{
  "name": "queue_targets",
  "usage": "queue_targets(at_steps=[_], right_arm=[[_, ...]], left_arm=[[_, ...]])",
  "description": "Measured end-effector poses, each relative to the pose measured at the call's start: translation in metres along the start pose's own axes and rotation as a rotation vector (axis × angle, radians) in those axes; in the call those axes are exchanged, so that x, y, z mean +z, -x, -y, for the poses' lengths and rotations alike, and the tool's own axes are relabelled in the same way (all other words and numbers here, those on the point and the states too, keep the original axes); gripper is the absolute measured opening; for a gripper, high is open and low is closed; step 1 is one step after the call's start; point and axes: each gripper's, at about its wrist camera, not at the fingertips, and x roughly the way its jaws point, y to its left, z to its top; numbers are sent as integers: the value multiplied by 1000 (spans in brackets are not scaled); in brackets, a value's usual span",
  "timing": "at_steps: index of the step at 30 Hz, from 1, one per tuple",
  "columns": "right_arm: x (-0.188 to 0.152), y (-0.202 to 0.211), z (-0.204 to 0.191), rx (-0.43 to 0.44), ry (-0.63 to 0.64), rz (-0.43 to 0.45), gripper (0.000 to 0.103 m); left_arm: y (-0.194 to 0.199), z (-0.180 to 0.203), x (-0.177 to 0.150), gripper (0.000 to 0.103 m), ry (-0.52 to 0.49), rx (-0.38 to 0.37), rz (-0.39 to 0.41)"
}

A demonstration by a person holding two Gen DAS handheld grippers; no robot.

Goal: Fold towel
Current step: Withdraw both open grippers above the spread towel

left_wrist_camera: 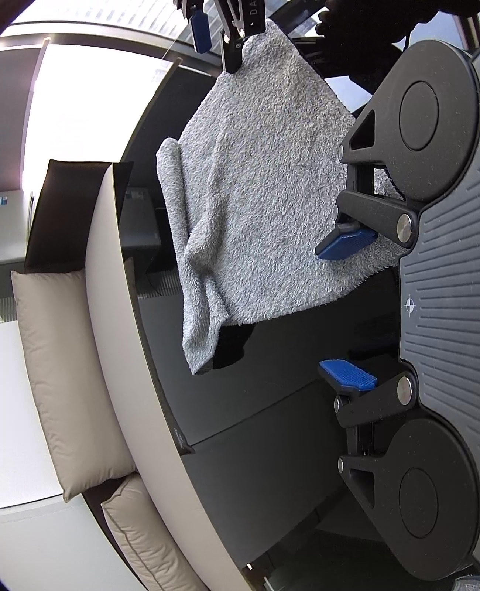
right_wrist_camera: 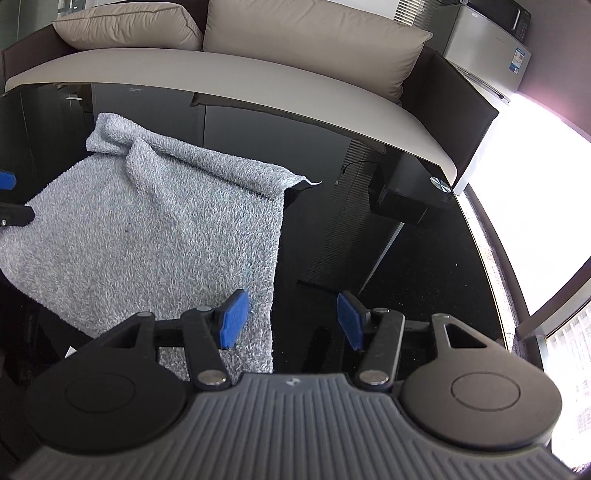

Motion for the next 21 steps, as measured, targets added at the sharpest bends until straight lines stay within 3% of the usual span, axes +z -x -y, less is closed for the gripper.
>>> queue_targets(at_steps=[7,21], right_arm=[[-4,5,-7,-24,28,-4,56],[-11,21,-1,52,-48,-36,56]], left_arm=[[8,3,-7,57,-14,6,-2],[21,1,-19,56,-1,-6,-9]])
